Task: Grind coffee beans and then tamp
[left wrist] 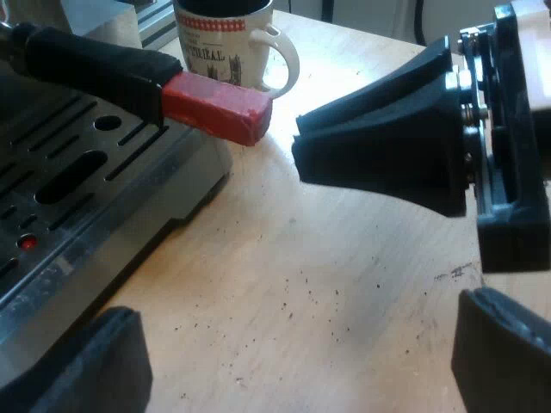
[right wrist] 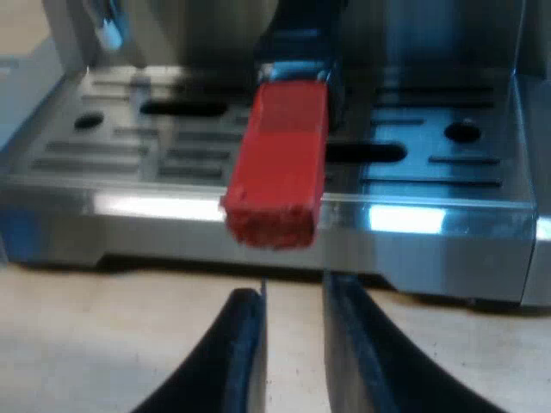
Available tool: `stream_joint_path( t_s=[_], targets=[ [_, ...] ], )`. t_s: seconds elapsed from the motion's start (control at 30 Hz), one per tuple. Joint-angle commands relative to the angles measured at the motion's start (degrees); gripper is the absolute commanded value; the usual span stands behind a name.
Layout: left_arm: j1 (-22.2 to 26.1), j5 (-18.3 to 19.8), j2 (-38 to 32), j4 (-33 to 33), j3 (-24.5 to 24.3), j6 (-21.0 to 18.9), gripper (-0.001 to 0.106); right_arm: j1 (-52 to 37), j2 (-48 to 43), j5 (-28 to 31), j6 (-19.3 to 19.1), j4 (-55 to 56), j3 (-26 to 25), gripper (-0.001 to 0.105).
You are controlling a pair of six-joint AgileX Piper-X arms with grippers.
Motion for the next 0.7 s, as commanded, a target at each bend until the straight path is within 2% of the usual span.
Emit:
stream_joint_path(
  t_s=[0.03, 0.4, 0.57, 0.7],
  targets=[
    [-0.24, 0.62, 0.12, -0.63, -0.17, 0.11, 0.074, 0.05, -0.02, 1.58, 0.0, -1.46, -0.28, 0.019],
    [-0.24, 0.62, 0.12, -0.63, -0.17, 0.11, 0.074, 0.05, 1.37, 2.53, 0.0, -3.67, -0.28, 0.019],
    [-0.24, 3.44, 0.12, -0.63, -0.17, 0.11, 0.074, -0.21, 3.03, 2.77, 0.0, -5.81, -0.46, 0.019],
    [-0.24, 3.59, 0.12, -0.63, -0.17, 0.11, 0.074, -1.96, 3.38, 2.65, -0.24, -7.54, -0.46, 0.019]
  ],
)
